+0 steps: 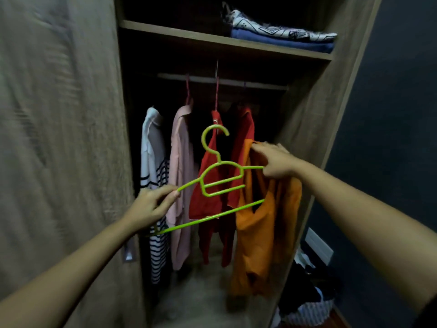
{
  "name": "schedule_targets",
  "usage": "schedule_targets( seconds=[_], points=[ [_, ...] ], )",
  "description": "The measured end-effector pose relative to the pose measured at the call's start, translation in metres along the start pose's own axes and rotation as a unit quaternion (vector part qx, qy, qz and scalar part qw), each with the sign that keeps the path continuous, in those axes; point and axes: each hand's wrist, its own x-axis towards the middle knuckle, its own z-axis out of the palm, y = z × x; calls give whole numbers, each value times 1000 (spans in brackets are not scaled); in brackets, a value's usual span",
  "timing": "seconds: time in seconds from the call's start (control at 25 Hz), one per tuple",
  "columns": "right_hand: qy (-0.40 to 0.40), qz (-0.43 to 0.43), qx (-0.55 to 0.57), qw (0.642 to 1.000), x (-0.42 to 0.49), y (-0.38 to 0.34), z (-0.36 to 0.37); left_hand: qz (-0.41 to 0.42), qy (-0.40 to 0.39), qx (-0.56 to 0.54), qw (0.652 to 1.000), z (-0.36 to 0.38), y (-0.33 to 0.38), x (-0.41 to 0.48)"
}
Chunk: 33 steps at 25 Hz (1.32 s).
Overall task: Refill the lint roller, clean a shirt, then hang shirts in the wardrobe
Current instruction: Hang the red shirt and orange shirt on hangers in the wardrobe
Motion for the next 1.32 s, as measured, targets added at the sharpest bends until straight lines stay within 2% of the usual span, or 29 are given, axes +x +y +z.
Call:
schedule_targets(
  seconds=[0.08,0.12,0.2,0.28,0.36,0.44,0.52,0.6,0.68,0.76,0.84,0.96,1.0,1.16,1.32],
  points=[
    [-18,-47,14,999,-15,-34,-2,27,11,-15,999,3,13,5],
    [0,-64,6,998,-23,-44,-5,35,24,-15,999,5,19,6],
    [107,-128,-65,984,-37,-53,-13,24,60,11,998,4,28,4],
    [197,-197,-108,954,-45,-57,-14,-35,95,109,989,0,33,4],
    [231,-220,-107,942,-43,-64,-12,-124,156,211,957,-2,47,8],
    [256,-208,-94,939,-40,-73,-12,-114,201,194,953,6,76,2],
    [291,-203,-65,933,-39,-83,-17,-62,149,183,970,29,101,-21],
    [322,-225,-43,919,-41,-87,-26,-97,43,165,981,48,105,-47],
    [340,-244,-27,908,-43,-82,-35,-115,-31,76,990,49,81,-66],
    [344,-252,-12,904,-47,-67,-39,-96,-39,-16,994,36,45,-84],
    [325,-263,-16,908,-54,-45,-34,-109,-44,-52,992,9,14,-94],
    [286,-272,-62,917,-62,-25,-13,-63,-132,-8,989,-30,-2,-85],
    [276,-269,-61,921,-63,-26,-7,-52,-139,-2,989,-36,-1,-75],
    [251,-233,21,939,-61,-51,10,-63,-124,-43,989,-32,31,-31],
    [198,-214,113,950,-60,-51,6,-62,-38,-79,994,-49,43,-2]
  ],
)
